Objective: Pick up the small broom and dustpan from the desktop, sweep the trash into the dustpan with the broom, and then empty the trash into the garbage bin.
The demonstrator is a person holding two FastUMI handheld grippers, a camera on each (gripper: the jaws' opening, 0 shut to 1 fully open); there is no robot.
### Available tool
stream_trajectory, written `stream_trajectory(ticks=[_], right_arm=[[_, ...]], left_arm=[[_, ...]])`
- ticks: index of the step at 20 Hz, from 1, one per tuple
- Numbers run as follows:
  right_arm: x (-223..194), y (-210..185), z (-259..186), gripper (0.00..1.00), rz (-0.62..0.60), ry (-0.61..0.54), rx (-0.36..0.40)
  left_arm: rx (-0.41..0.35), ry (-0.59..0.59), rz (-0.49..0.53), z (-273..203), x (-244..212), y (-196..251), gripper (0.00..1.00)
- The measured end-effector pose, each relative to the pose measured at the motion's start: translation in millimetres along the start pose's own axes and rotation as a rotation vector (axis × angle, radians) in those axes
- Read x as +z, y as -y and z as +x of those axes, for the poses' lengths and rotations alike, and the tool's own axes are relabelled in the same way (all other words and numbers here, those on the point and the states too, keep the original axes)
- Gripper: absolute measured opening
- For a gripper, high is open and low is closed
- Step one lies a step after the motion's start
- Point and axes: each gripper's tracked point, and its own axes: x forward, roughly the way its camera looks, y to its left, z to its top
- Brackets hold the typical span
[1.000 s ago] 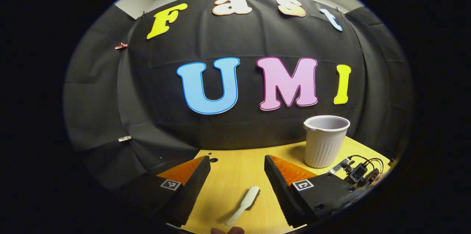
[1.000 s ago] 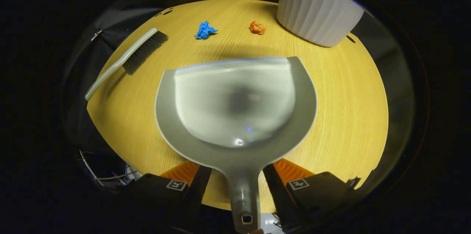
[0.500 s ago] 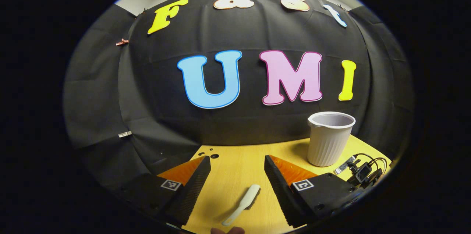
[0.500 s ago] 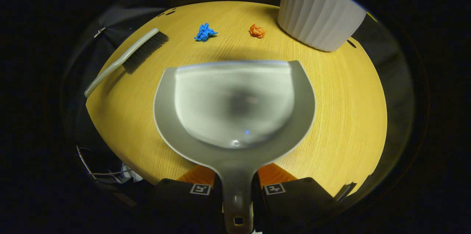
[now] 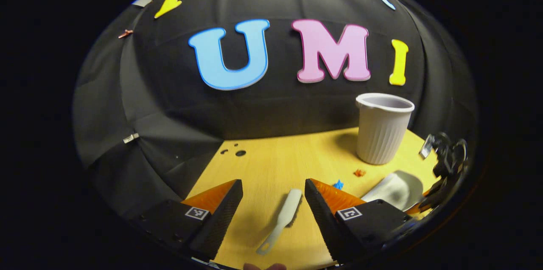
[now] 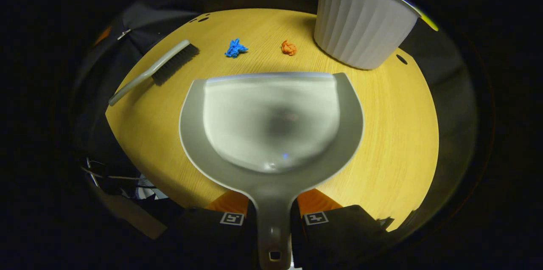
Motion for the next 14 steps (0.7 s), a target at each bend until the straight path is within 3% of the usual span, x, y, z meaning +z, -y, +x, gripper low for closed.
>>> stream_trajectory(ticks=[1, 6, 8, 9, 11, 14], right_arm=[[1.3, 3.8, -6.4, 0.32, -0.008, 0.009, -0.002], [0.2, 18.5, -23.8, 0.41, 0.003, 0.030, -0.013], [-1.4, 27.4, -28.8, 0.36, 0.008, 0.036, -0.025], [-2.4, 30.8, -31.1, 0.41, 0.010, 0.035, -0.029], [-3.9, 34.6, -33.5, 0.36, 0.018, 0.038, -0.030], [-8.4, 38.9, -34.5, 0.41, 0.022, 0.034, -0.033]], left_arm=[[-0.028, -0.045, 0.002, 6.6, -11.7, 4.0, 0.94], [-0.164, -0.266, 0.044, 39.9, -80.8, 24.9, 0.94], [-0.193, -0.381, 0.036, 49.3, -111.3, 28.4, 0.93], [-0.201, -0.442, 0.019, 52.3, -124.3, 28.2, 0.93], [-0.186, -0.528, -0.013, 60.8, -143.9, 23.8, 0.93], [-0.173, -0.619, 0.014, 65.6, -163.1, 21.7, 0.92]])
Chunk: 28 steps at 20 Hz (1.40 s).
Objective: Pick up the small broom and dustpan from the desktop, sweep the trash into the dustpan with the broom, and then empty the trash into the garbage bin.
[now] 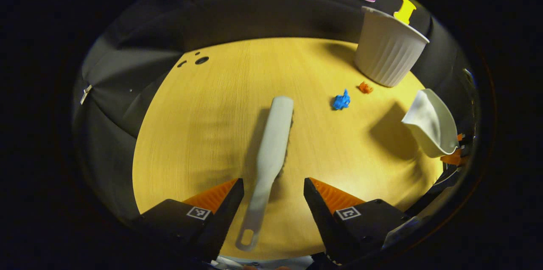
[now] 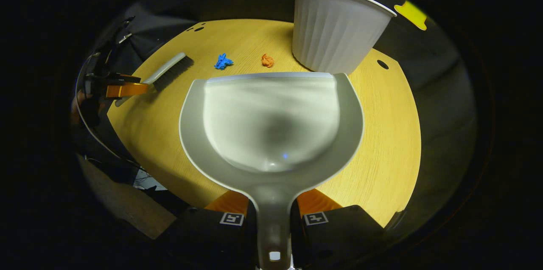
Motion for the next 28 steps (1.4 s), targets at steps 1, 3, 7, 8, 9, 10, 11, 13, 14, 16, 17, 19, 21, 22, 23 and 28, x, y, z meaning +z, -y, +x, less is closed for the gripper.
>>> stream_trajectory(ticks=[1, 3, 7, 8, 9, 10, 11, 13, 14, 16, 17, 19, 21, 22, 23, 28], right_arm=[[-1.7, 0.5, 0.0, 0.41, -0.001, -0.003, -0.002], [-4.0, 0.7, 0.0, 0.41, -0.004, -0.011, -0.001], [-3.6, -1.4, -0.3, 0.41, -0.013, -0.017, 0.007], [-3.3, -2.0, -0.1, 0.36, -0.014, -0.019, 0.008], [-2.8, -2.6, 0.0, 0.36, -0.017, -0.020, 0.008], [-2.5, -2.9, 0.5, 0.36, -0.021, -0.022, 0.008], [-2.6, -3.7, 0.5, 0.36, -0.025, -0.023, 0.008], [-3.7, -5.3, 0.9, 0.41, -0.035, -0.030, 0.009], [-4.8, -5.6, 1.2, 0.41, -0.040, -0.033, 0.011], [-5.7, -7.2, 2.1, 0.36, -0.049, -0.041, 0.015], [-5.8, -7.3, 2.2, 0.36, -0.055, -0.045, 0.017], [-5.0, -7.5, 3.4, 0.36, -0.081, -0.067, 0.023], [-5.2, -3.9, 3.0, 0.36, -0.120, -0.110, 0.026], [-5.1, -0.7, 2.9, 0.36, -0.139, -0.137, 0.023], [-3.0, 2.2, 4.9, 0.36, -0.157, -0.155, 0.025], [11.2, 2.1, 21.2, 0.36, -0.204, -0.211, 0.072]], left_arm=[[-0.008, -0.029, 0.016, 5.2, -2.9, -0.9, 0.90], [-0.017, -0.083, 0.040, 11.2, -7.6, -3.0, 0.87], [-0.028, -0.148, 0.050, 19.9, -13.3, -3.2, 0.80], [-0.029, -0.158, 0.051, 23.6, -14.7, -3.3, 0.78], [-0.022, -0.167, 0.056, 25.9, -14.9, -4.7, 0.72], [-0.014, -0.174, 0.063, 29.1, -15.1, -5.9, 0.64], [-0.007, -0.174, 0.070, 31.1, -13.5, -7.1, 0.58], [-0.008, -0.175, 0.082, 36.0, -11.2, -5.5, 0.47], [-0.007, -0.171, 0.089, 38.7, -8.4, -4.6, 0.41], [-0.007, -0.176, 0.109, 39.9, -7.2, -4.8, 0.30], [-0.008, -0.177, 0.119, 38.7, -6.1, -5.6, 0.29], [0.009, -0.174, 0.133, 37.7, -1.8, -9.6, 0.27], [0.044, -0.126, 0.163, 37.1, 17.0, -13.2, 0.25], [0.048, -0.098, 0.180, 37.3, 29.4, -11.7, 0.25], [0.037, -0.086, 0.193, 38.3, 40.9, -6.4, 0.25], [-0.016, -0.037, 0.285, 55.8, 100.2, 25.8, 0.25]])
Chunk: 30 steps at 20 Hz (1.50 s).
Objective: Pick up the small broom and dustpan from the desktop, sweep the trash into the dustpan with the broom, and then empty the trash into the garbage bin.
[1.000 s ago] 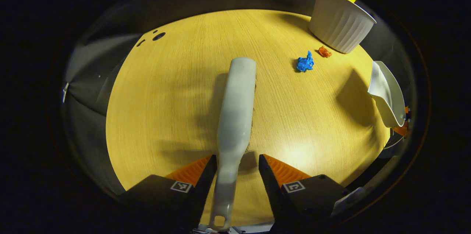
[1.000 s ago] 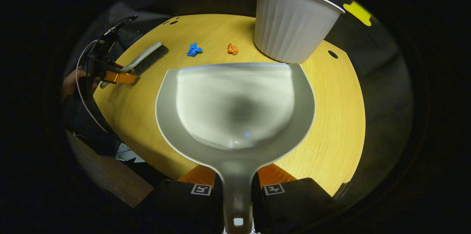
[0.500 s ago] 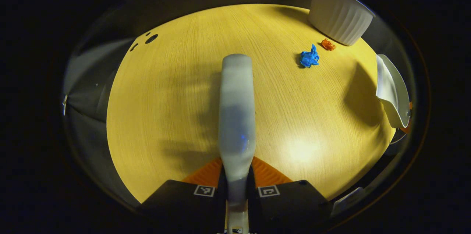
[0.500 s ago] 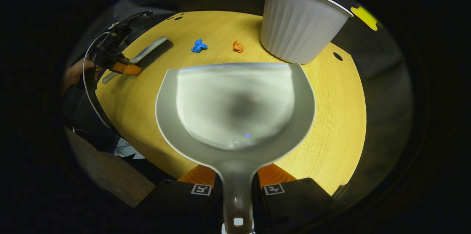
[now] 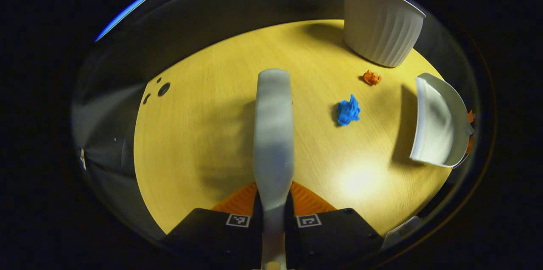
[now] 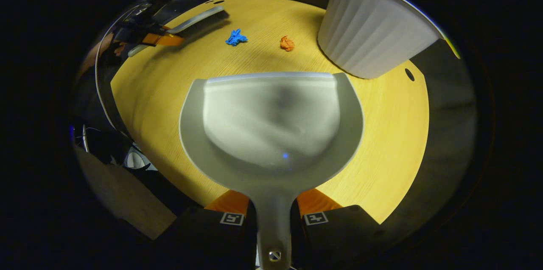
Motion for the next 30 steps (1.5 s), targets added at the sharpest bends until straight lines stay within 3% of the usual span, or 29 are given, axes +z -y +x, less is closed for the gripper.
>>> stream_trajectory(ticks=[2, 3, 4, 5, 9, 11, 19, 21, 22, 25, 30], right_arm=[[3.2, 3.4, 10.4, 0.41, -0.030, -0.021, 0.000], [3.2, 4.7, 13.3, 0.31, -0.043, -0.030, -0.002], [2.7, 6.1, 16.1, 0.36, -0.057, -0.038, -0.001], [2.3, 6.5, 18.0, 0.31, -0.071, -0.042, 0.000], [2.7, 9.0, 22.4, 0.41, -0.106, -0.047, 0.007], [3.9, 8.5, 24.9, 0.36, -0.108, -0.044, 0.016], [1.8, 10.3, 26.1, 0.36, -0.119, -0.021, 0.038], [1.2, 9.4, 24.7, 0.41, -0.111, -0.016, 0.042], [1.1, 9.4, 25.6, 0.36, -0.107, -0.012, 0.043], [0.4, 8.2, 27.3, 0.36, -0.101, 0.005, 0.046], [-1.9, 8.0, 30.6, 0.36, -0.095, 0.035, 0.048]], left_arm=[[-0.020, -0.011, 0.045, 12.1, 17.1, 8.8, 0.22], [-0.024, -0.026, 0.067, 17.8, 22.6, 12.7, 0.25], [-0.025, -0.034, 0.091, 22.0, 28.1, 17.6, 0.25], [-0.029, -0.040, 0.113, 26.1, 32.5, 23.5, 0.23], [-0.058, -0.058, 0.166, 39.5, 44.8, 51.2, 0.25], [-0.083, -0.057, 0.193, 41.3, 50.9, 66.0, 0.22], [-0.253, -0.077, 0.385, 28.4, 60.0, 134.2, 0.25], [-0.299, -0.078, 0.418, 23.8, 59.6, 144.2, 0.25], [-0.328, -0.083, 0.425, 20.1, 57.4, 151.1, 0.22], [-0.437, -0.111, 0.389, 5.9, 49.7, 172.2, 0.25], [-0.532, -0.150, 0.312, -11.5, 39.0, 195.5, 0.25]])
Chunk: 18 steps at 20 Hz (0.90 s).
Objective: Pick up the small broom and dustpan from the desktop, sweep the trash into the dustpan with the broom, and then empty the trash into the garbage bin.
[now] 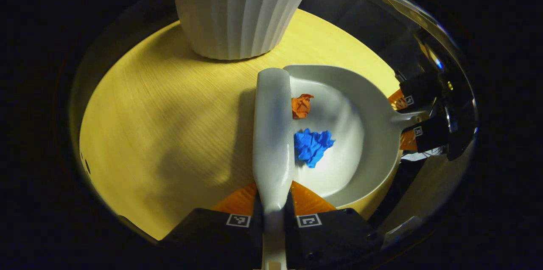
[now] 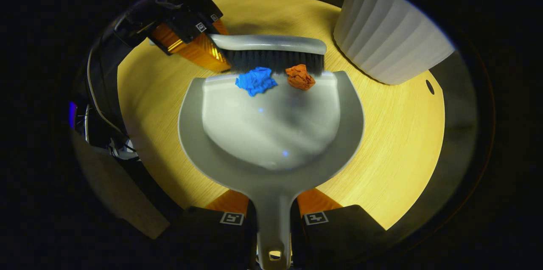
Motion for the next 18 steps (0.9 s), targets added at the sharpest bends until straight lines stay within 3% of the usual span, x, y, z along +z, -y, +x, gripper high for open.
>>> stream_trajectory(ticks=[7, 9, 11, 18], right_arm=[[-0.2, -5.5, 8.6, 0.36, 0.041, 0.053, -0.009], [0.1, -8.0, 8.0, 0.41, 0.068, 0.072, -0.019], [1.9, -11.3, 8.8, 0.36, 0.099, 0.095, -0.028], [6.4, -26.4, -7.6, 0.36, 0.258, 0.120, -0.108]], left_arm=[[0.029, 0.123, -0.137, -36.0, 9.7, 4.5, 0.25], [0.077, 0.162, -0.167, -52.4, 9.9, -4.7, 0.22], [0.120, 0.188, -0.192, -69.9, 5.3, -21.9, 0.25], [0.263, 0.201, -0.305, -74.3, -75.7, -86.8, 0.25]])
